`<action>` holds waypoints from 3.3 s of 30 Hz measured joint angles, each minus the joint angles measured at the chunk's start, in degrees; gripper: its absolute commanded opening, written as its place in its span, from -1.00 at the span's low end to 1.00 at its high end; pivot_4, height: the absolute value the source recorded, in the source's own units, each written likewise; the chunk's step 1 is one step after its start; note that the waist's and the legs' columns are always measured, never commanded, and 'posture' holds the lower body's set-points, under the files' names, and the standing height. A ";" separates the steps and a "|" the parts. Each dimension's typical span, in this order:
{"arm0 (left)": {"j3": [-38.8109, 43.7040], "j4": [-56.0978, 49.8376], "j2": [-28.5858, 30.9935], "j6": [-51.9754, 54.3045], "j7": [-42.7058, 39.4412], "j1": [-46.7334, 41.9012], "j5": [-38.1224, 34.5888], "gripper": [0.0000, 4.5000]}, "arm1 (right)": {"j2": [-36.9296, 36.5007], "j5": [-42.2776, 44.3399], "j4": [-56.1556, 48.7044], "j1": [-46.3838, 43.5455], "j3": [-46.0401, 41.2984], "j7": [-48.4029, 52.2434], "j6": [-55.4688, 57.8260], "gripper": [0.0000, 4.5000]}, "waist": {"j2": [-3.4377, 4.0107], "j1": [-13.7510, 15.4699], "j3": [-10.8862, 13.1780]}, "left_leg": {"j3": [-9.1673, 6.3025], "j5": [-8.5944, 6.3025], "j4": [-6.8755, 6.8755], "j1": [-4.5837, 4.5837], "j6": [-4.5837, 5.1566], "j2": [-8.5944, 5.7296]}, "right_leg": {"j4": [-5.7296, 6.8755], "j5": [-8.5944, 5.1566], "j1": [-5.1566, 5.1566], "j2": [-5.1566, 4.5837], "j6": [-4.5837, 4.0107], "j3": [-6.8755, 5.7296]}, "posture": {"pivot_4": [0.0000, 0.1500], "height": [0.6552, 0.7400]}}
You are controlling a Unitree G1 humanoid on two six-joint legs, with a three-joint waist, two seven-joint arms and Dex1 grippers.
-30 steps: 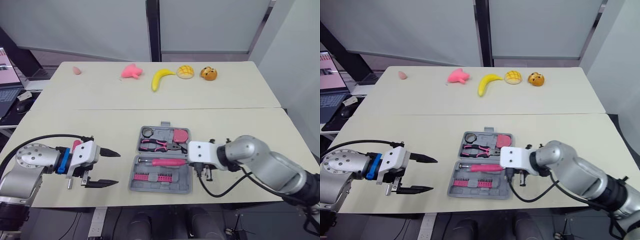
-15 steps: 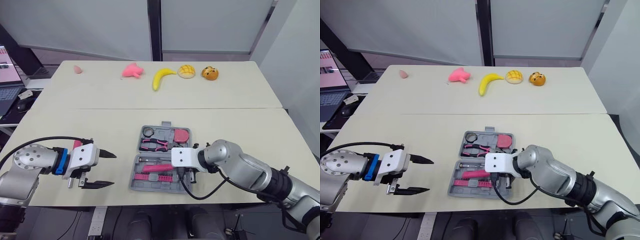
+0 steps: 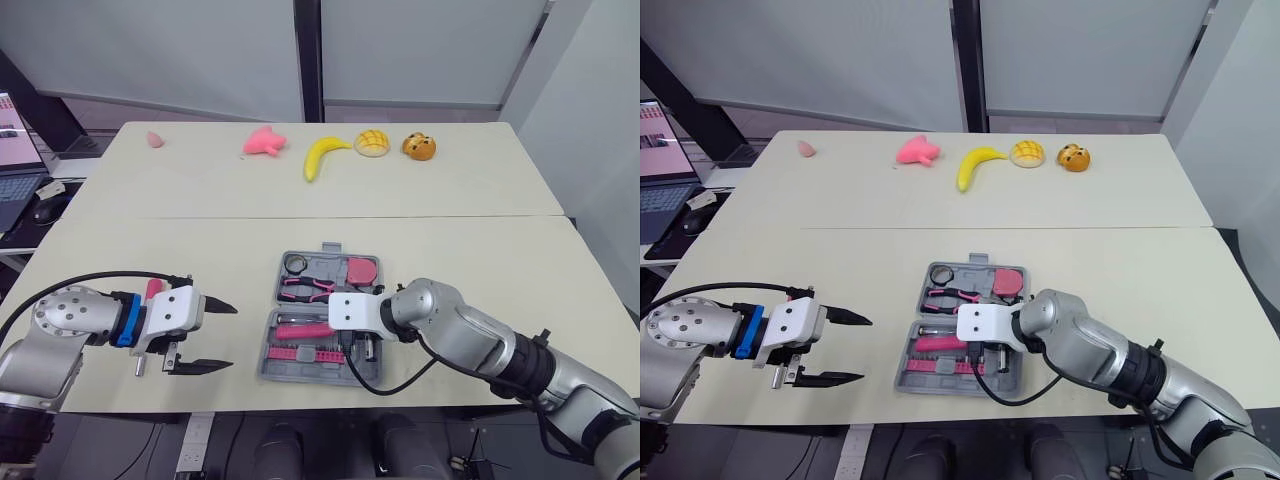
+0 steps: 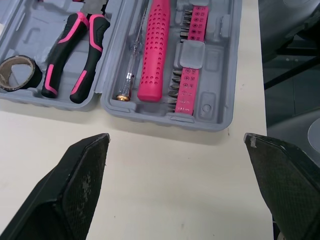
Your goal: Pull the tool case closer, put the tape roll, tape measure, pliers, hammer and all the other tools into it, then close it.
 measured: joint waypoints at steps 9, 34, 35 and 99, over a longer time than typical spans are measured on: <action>-0.62 -0.52 0.00 0.64 0.16 0.02 0.01 1.00 | 1.49 -1.46 2.18 -0.09 0.34 0.42 -1.37 -0.91 | 0.00 -0.03 0.00 | -0.01 0.01 0.03 -0.02 0.00 -0.01 | 0.34 -0.05 -0.16 0.02 -0.08 0.00 | 1.00 0.66; -1.37 -1.17 -0.05 1.01 1.20 -1.25 0.03 1.00 | 1.75 2.22 -1.21 -0.65 -5.64 4.56 -0.22 -0.36 | -0.01 -0.03 -0.01 | -0.02 0.01 0.03 -0.02 0.00 0.00 | 0.35 -0.05 -0.16 0.02 -0.08 -0.01 | 1.00 0.66; -1.37 -1.08 -0.07 0.91 1.20 -1.26 0.03 1.00 | 1.79 3.16 -1.33 -0.64 -6.76 4.78 -0.19 -0.36 | -0.01 -0.03 -0.01 | -0.02 0.01 0.03 -0.02 0.00 -0.01 | 0.35 -0.05 -0.15 0.02 -0.08 0.00 | 1.00 0.66; 34.60 21.43 -8.17 14.77 23.76 16.60 -12.37 1.00 | -15.30 16.11 -9.76 43.74 -60.12 2.17 -21.68 -0.34 | -0.22 -0.16 -0.10 | 0.07 0.01 -0.05 0.26 0.01 -0.01 | 0.37 -0.14 0.02 0.02 -0.06 0.10 | 1.00 0.66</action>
